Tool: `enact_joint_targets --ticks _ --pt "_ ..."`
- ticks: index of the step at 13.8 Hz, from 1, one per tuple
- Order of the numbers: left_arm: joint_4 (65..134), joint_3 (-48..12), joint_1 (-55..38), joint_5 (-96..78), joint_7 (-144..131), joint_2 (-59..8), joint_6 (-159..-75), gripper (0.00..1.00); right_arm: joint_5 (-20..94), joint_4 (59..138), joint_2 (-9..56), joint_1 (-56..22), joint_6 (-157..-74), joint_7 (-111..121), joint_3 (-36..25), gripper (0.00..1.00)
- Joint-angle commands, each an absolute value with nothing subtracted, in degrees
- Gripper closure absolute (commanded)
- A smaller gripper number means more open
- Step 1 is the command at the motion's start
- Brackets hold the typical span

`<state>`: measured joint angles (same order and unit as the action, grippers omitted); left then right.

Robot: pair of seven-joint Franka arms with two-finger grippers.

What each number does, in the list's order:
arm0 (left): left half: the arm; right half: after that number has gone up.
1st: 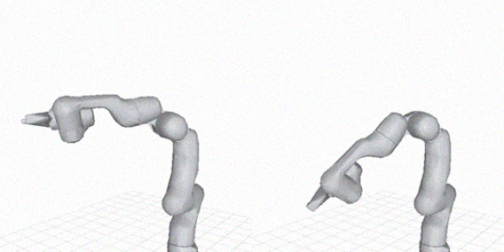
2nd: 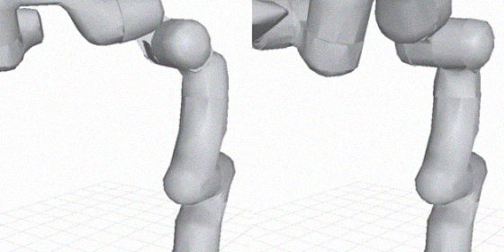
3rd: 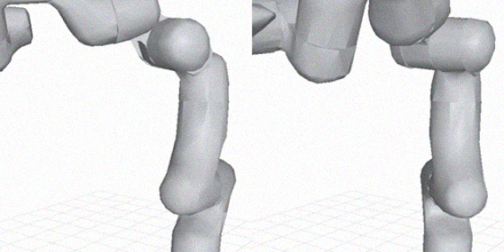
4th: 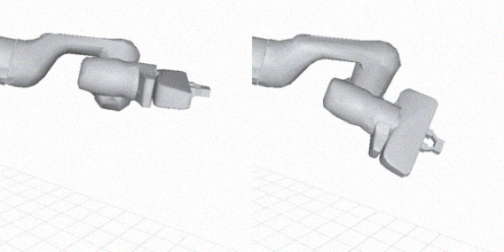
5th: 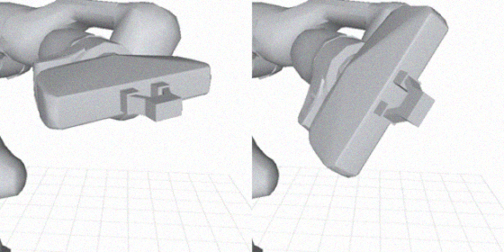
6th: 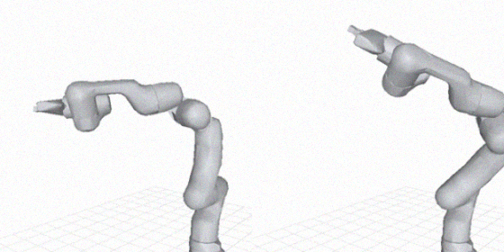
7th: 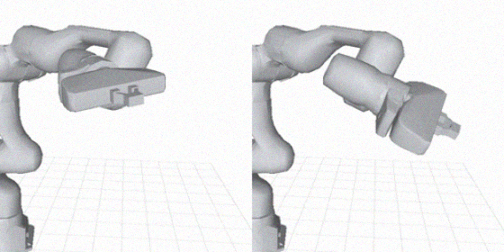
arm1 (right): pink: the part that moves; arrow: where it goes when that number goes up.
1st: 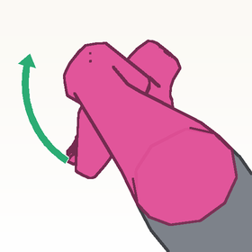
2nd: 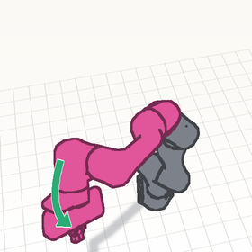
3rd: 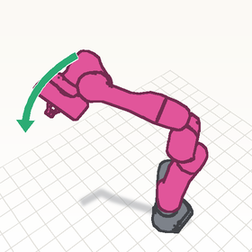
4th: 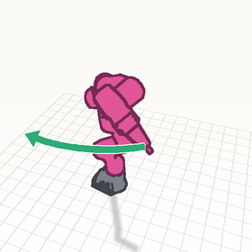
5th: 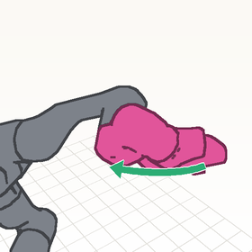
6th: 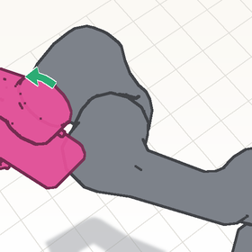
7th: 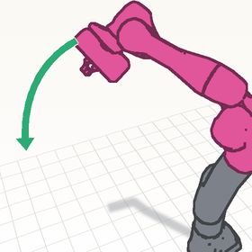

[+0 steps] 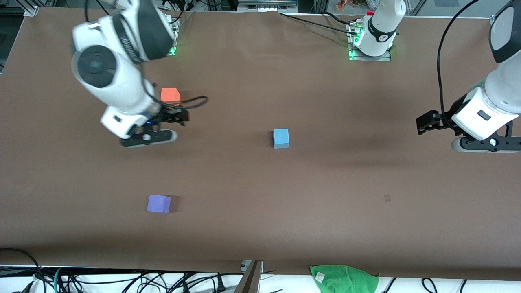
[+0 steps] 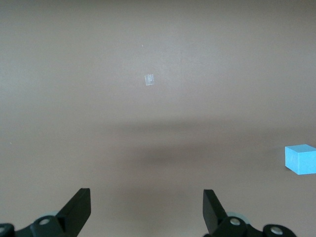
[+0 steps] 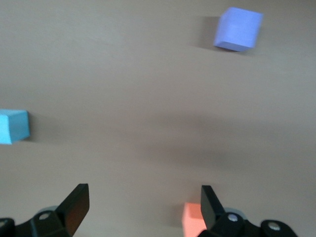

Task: Place blue block between orange and purple blocks
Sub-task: 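Lower the right gripper onto the light-blue cube while the left gripper withdraws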

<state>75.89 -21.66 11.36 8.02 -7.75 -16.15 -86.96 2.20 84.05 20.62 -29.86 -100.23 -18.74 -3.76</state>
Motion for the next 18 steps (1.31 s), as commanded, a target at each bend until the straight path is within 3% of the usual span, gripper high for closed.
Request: enact_joint_targets --ticks 1,7,9,12,14,18 --pt "75.8 -22.3 11.9 7.2 -5.2 -16.0 -86.0 0.00 3.2 83.5 25.1 -34.6 -105.9 -28.4 -4.3 0.00" --pt "75.7 -22.4 13.4 7.0 -2.7 -14.9 -84.3 0.00 2.7 83.2 33.1 -44.5 -120.2 -43.1 -4.4 0.00" --pt "77.2 -19.4 12.8 4.1 0.6 -11.5 -83.7 0.00 2.5 83.2 35.5 -46.7 -124.1 -46.7 -4.4 0.00" --pt "92.0 -5.8 4.3 -4.4 1.0 -1.2 -88.3 0.00 2.2 83.1 38.5 -49.4 -128.6 -50.2 -4.6 0.00" --pt "102.7 -3.9 1.6 -5.2 0.5 5.2 -96.5 0.00 1.7 83.0 40.4 -51.1 -131.1 -52.8 -4.7 0.00" --pt "104.0 1.8 -6.9 3.6 -1.7 4.5 -98.7 0.00 -1.3 77.8 46.0 -53.6 -131.7 -57.3 -4.7 0.00"
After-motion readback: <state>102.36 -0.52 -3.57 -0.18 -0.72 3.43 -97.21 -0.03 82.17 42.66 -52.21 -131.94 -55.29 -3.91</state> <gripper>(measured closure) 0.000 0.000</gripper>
